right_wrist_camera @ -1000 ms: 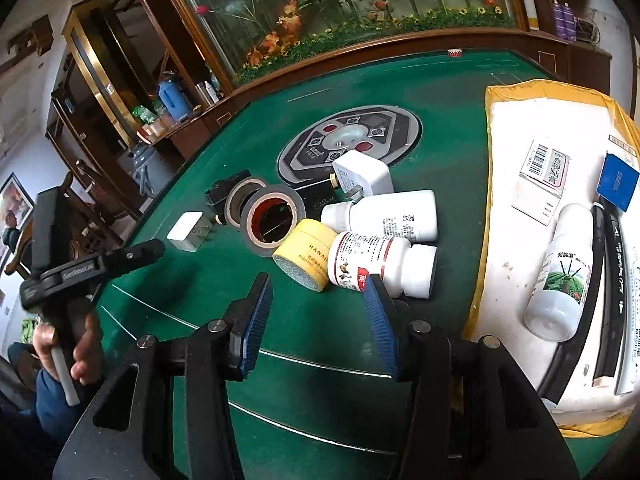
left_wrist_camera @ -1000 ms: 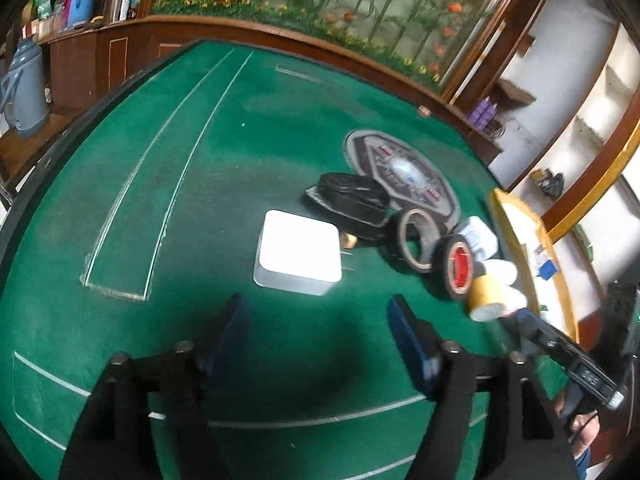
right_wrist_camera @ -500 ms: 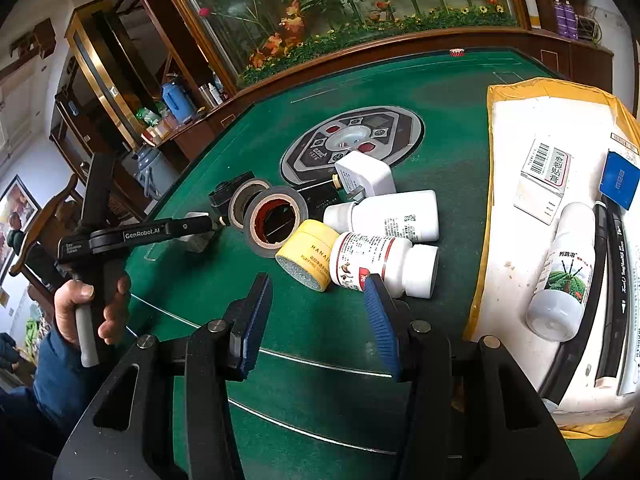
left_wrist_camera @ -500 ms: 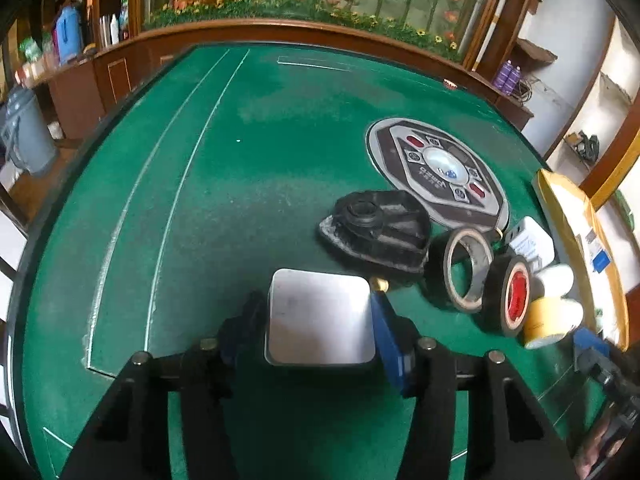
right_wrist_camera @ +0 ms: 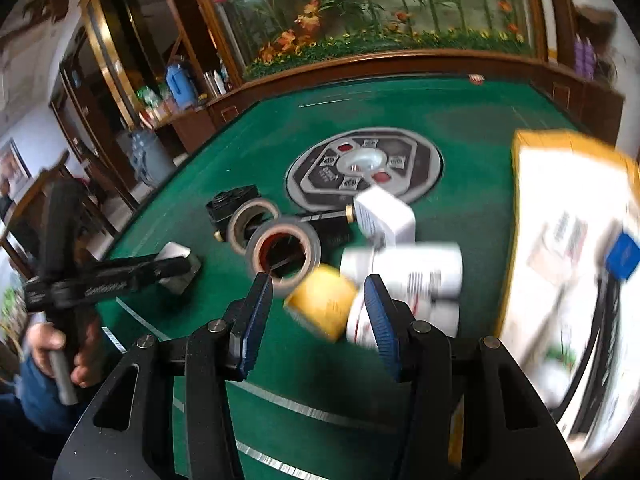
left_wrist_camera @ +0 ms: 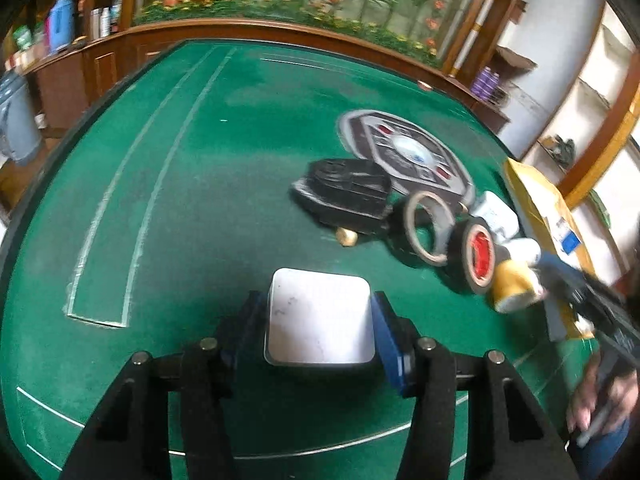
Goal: Organize rigid objects
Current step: 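Grasp the white plug charger with the left gripper while the right grasps the yellow tape roll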
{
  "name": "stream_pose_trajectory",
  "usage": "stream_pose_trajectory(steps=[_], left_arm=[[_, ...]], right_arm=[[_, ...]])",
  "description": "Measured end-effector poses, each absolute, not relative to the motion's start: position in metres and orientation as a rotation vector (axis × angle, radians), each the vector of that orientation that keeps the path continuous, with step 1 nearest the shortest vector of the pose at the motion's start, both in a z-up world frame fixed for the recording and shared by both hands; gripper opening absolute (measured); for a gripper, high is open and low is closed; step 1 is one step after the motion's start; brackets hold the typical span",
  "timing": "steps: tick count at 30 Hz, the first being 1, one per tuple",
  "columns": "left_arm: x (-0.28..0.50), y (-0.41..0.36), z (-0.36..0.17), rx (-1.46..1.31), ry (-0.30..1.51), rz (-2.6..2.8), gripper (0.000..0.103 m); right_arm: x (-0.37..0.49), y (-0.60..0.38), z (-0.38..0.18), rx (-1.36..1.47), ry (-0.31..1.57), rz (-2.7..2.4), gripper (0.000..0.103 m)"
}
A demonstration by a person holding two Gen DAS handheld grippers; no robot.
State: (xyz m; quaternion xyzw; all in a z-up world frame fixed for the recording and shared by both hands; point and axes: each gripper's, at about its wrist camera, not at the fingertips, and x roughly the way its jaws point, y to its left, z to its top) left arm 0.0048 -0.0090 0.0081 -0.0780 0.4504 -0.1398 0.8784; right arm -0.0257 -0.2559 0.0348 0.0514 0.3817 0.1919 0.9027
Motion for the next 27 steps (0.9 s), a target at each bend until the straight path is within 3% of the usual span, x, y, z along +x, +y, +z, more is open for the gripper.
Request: stream_pose_trajectory(steps=[14, 18, 27], left_arm=[[-0.003, -0.03, 0.009, -0.083, 0.95, -0.392, 0.055], [-0.008, -0.038, 0.009, -0.051, 0.953, -0.415, 0.071], [-0.01, -0.041, 0.008, -0.01, 0.93, -0.383, 0.066]], right_arm=[[-0.054, -0.213, 0.018, -0.005, 0.888, 0.655, 0.05], [-0.059, -0.209, 0.019, -0.05, 0.884, 0.627, 0.05], [-0.061, -0.194, 0.015, -0.096, 0.911, 0.559, 0.049]])
